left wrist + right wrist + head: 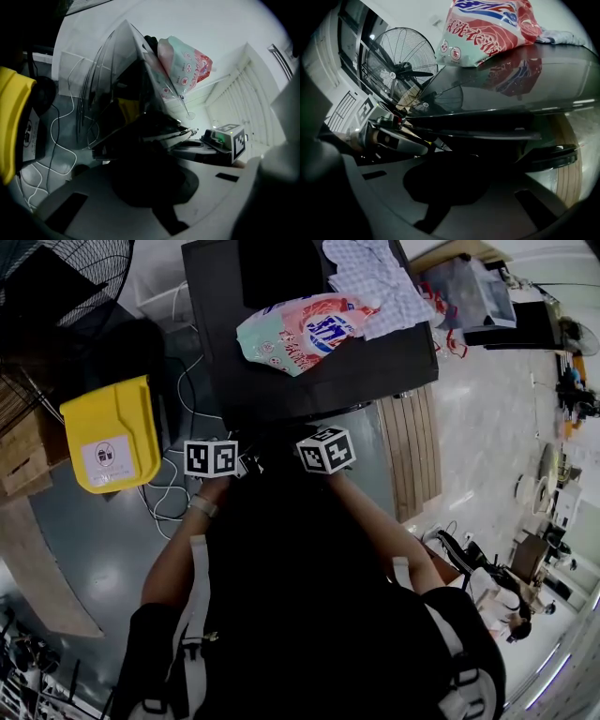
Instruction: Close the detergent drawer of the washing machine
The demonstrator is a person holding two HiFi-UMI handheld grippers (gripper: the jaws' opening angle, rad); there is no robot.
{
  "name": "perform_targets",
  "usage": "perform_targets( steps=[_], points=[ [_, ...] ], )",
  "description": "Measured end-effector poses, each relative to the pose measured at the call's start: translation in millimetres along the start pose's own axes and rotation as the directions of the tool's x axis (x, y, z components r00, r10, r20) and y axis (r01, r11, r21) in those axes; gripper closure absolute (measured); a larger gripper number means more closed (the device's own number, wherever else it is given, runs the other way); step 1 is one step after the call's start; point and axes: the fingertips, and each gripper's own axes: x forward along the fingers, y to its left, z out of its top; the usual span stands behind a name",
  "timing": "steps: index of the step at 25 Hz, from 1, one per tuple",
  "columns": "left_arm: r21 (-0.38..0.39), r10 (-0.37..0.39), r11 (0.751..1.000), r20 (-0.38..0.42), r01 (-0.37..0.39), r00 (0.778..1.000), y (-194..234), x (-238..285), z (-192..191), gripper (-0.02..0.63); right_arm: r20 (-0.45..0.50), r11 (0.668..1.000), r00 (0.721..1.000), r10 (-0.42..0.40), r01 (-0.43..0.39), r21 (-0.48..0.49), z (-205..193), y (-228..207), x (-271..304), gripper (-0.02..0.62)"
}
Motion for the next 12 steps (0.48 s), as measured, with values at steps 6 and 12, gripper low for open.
perform_targets(
  steps=[6, 12],
  points=[
    [-0.023, -0.004, 1.000, -0.043, 0.003, 0.999, -1, 5, 0, 0.595, -0.025, 1.000, 1.000, 0.016, -0.016, -0.013, 2, 3, 0, 0.580],
    [0.005, 0.027, 1.000, -0.031, -0.027, 0.999, 0, 9, 15, 0.595, 0.002, 1.000, 1.000, 0.004, -0.004, -0.017, 15, -9, -2, 0.580]
  ],
)
